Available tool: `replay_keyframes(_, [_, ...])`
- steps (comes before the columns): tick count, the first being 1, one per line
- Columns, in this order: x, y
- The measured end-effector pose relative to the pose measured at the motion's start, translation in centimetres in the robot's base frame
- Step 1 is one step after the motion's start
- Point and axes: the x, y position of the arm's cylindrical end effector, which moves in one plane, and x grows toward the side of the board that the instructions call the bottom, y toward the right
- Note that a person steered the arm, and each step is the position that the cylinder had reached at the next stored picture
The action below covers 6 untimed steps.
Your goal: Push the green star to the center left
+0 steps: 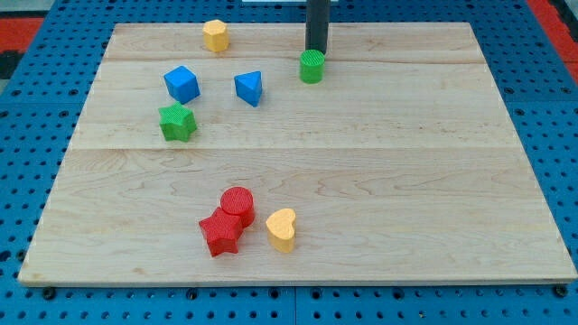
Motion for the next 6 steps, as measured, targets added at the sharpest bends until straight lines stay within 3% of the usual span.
replay_keyframes(2, [5.1,0.0])
replay_keyframes(3, [5.2,0.8])
replay_keyframes(4, [9.7,4.6])
replay_keyframes(5, [13.4,1.4])
replay_keyframes(6, [14.9,-10.5])
